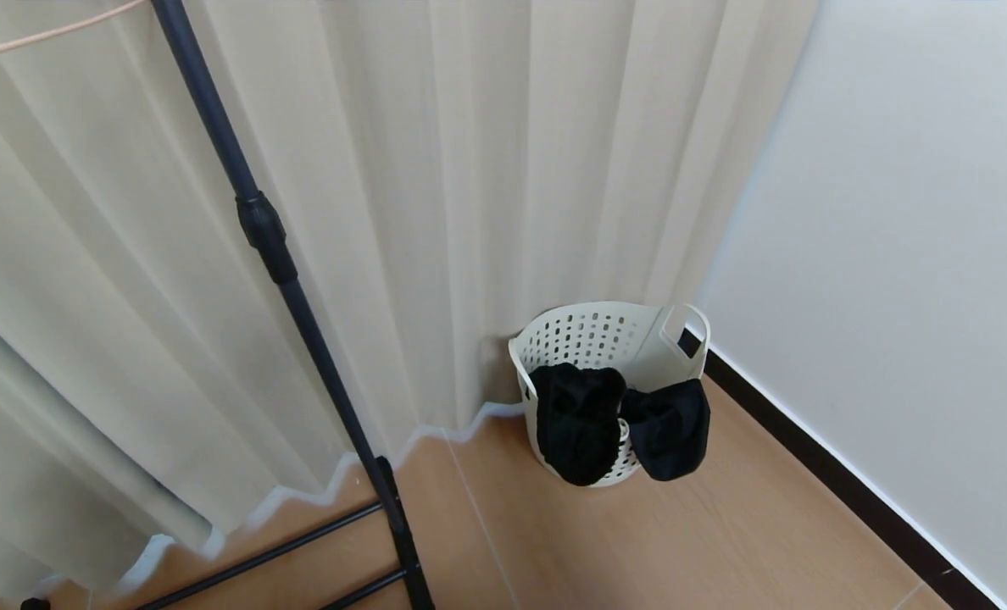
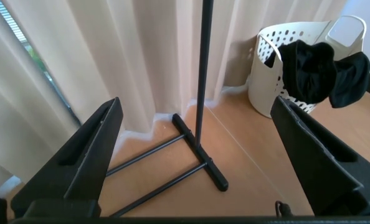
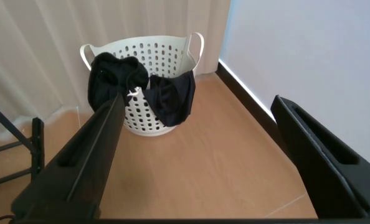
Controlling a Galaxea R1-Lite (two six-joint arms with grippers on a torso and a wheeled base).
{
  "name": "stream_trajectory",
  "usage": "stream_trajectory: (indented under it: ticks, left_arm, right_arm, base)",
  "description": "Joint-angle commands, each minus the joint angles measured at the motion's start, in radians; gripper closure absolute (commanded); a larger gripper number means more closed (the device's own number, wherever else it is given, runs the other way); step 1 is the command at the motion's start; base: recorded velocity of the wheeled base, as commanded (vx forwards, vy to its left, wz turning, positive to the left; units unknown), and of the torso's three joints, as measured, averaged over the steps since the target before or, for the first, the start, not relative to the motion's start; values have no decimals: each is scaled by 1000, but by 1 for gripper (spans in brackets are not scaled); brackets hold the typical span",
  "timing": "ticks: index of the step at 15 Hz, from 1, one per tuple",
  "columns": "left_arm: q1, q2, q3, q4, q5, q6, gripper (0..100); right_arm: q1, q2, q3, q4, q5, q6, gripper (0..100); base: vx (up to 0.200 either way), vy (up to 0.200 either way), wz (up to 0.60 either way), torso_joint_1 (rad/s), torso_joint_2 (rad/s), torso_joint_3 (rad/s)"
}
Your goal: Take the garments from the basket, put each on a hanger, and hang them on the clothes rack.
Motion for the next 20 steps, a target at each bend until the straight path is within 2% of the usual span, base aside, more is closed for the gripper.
stream_trajectory:
  ticks: [1, 20]
  left_arm:
    - [0, 1, 0, 0, 0, 0, 0]
    - [-3, 1, 0, 1, 2, -8, 0]
  right_arm:
    - [0, 1, 0, 0, 0, 0, 0]
    - [0, 1, 0, 0, 0, 9, 0]
  base:
    - [0, 0, 0, 2, 2, -207]
    - [0, 0, 0, 2, 4, -199]
